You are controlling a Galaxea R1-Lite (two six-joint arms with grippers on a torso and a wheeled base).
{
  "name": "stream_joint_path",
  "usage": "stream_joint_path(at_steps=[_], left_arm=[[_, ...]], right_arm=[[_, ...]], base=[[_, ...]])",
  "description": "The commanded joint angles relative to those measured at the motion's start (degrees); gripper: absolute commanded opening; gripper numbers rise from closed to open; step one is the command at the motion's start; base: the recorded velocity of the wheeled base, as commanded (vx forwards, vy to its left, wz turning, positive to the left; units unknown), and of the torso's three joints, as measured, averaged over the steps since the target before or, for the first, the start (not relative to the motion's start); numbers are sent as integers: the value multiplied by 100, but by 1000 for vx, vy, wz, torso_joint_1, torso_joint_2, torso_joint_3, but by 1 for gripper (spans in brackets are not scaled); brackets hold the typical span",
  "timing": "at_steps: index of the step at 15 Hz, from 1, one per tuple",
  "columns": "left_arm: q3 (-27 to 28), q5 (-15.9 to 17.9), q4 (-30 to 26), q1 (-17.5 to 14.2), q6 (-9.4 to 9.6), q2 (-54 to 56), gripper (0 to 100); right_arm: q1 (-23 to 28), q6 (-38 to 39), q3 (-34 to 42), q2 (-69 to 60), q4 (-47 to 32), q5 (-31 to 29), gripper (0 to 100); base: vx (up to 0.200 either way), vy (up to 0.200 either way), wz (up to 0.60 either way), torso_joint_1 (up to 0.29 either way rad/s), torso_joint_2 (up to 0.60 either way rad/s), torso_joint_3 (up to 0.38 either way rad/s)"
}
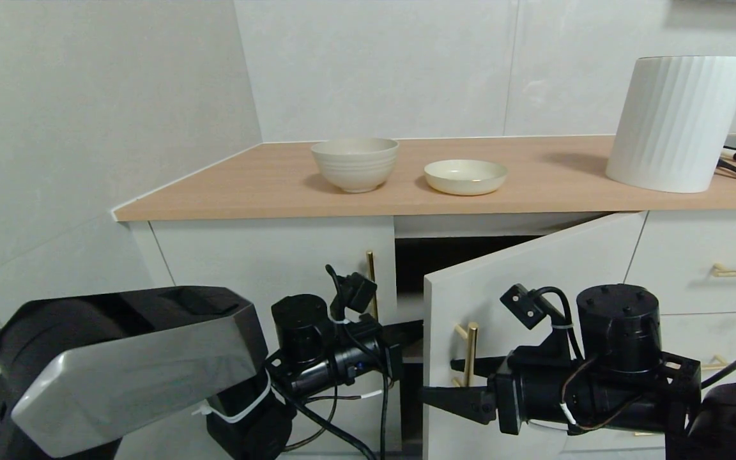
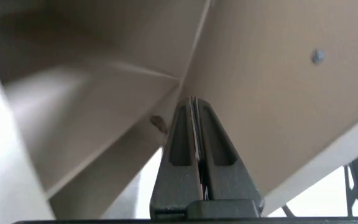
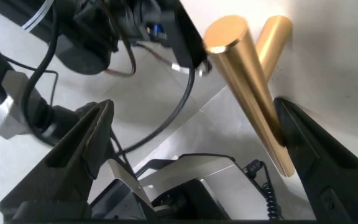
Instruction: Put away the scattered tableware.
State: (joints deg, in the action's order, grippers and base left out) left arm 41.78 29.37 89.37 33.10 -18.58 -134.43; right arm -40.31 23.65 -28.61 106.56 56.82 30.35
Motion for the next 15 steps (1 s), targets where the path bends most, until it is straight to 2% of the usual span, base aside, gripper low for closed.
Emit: stream_joint_path(at_steps=[1, 3, 5, 7, 9, 12, 15], left_arm=[[32, -1, 2, 171, -5, -31, 0], [-3, -1, 2, 250, -5, 30, 0], [-328, -1, 2, 373, -5, 277, 0], [-363, 8, -7, 426, -5, 320, 0], [-319, 8, -7, 426, -5, 285, 0], [-258, 8, -51, 426, -14, 277, 0], [-91, 8, -306, 426, -14, 303, 0]], right_arm=[[24, -18, 22, 49, 4, -100, 100], [32, -18, 22, 58, 4, -346, 100], [76, -220, 66, 102, 4, -926, 100], [305, -537, 57, 216, 4, -1313, 100], [586, -634, 57, 137, 13, -1366, 100], [736, -642, 137, -373, 4, -1339, 100], [832, -642, 690, -1067, -39, -1339, 100]], base=[[0, 0, 0, 0, 0, 0], [0, 0, 0, 0, 0, 0], [0, 0, 0, 0, 0, 0], [0, 0, 0, 0, 0, 0], [0, 0, 0, 0, 0, 0], [0, 0, 0, 0, 0, 0], [0, 0, 0, 0, 0, 0]])
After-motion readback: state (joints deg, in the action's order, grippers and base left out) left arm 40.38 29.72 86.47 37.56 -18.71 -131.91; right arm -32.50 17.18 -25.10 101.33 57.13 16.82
